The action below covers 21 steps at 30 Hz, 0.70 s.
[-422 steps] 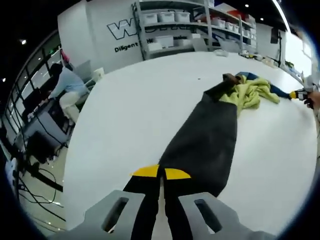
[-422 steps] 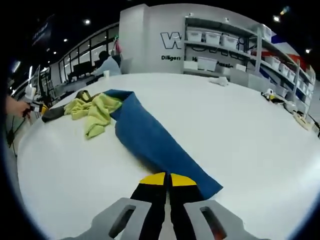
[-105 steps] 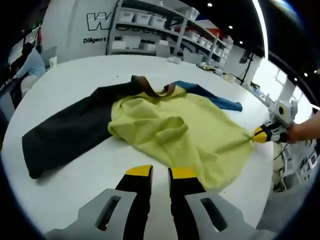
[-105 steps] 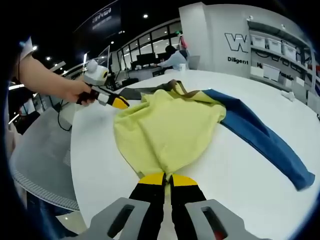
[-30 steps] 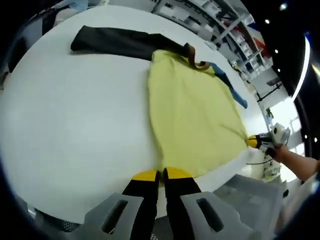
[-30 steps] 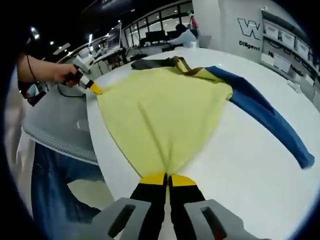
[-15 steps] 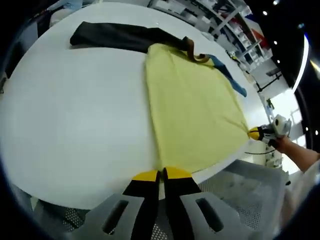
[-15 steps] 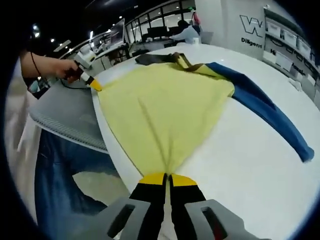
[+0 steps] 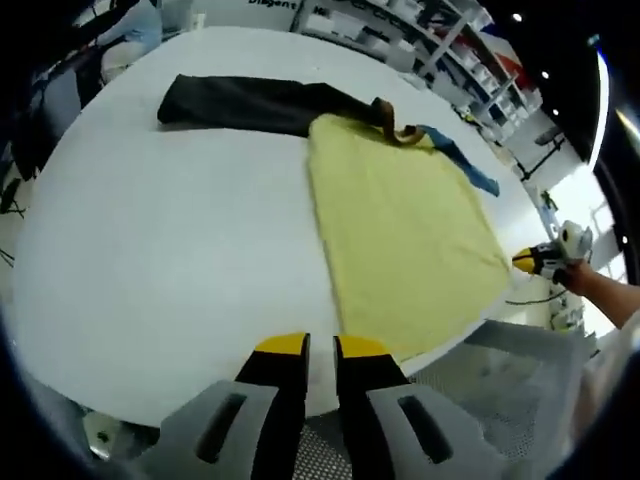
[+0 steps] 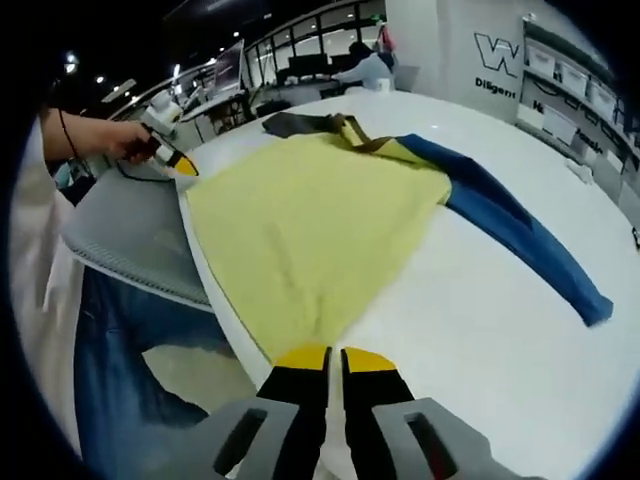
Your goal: Fold the garment on the visible template until the final outline fits inside the template.
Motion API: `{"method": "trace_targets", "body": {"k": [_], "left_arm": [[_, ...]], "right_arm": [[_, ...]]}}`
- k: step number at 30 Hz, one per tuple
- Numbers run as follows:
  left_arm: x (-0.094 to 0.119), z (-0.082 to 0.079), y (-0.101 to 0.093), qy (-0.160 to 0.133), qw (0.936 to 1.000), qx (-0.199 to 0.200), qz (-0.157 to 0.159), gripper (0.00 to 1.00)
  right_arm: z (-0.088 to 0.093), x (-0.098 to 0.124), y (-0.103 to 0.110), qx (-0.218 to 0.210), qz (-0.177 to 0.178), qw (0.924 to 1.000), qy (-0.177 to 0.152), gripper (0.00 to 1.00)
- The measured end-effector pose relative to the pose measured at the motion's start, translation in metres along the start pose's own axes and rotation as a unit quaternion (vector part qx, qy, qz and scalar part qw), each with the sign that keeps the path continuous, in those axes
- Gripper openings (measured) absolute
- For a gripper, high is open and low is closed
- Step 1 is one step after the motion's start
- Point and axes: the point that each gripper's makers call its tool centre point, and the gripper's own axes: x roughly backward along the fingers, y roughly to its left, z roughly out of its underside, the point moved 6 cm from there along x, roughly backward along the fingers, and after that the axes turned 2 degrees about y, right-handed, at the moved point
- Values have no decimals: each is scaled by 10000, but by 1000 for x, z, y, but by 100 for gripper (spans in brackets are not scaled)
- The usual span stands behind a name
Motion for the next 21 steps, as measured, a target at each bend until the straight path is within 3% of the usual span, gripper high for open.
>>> {"method": "trace_targets", "body": {"k": [5,7,10,12,16,21], "left_arm": [[-1,-44,7,-480,9974,-540,13,12],[-7,-63,6,-636,9929,-1001,19,19],[-22,-96,1,-804,9798,-1831,78,27],[-29,-114,-7,-842,9738,-2102,209,27],[-52,-155,-22,-872,9540,-2831,471,30],[-76,-204,-36,-884,9322,-3429,743,33]], "right_arm": [[-28,-4,-28,234,337,9988,-251,4],[-41,-9,-37,326,384,9979,-410,8],[-67,-22,-54,626,486,9951,-592,15],[-86,-32,-63,893,449,9922,-749,16],[-116,-50,-78,1072,339,9897,-885,22],[-158,-75,-95,1377,73,9849,-1045,26]]}}
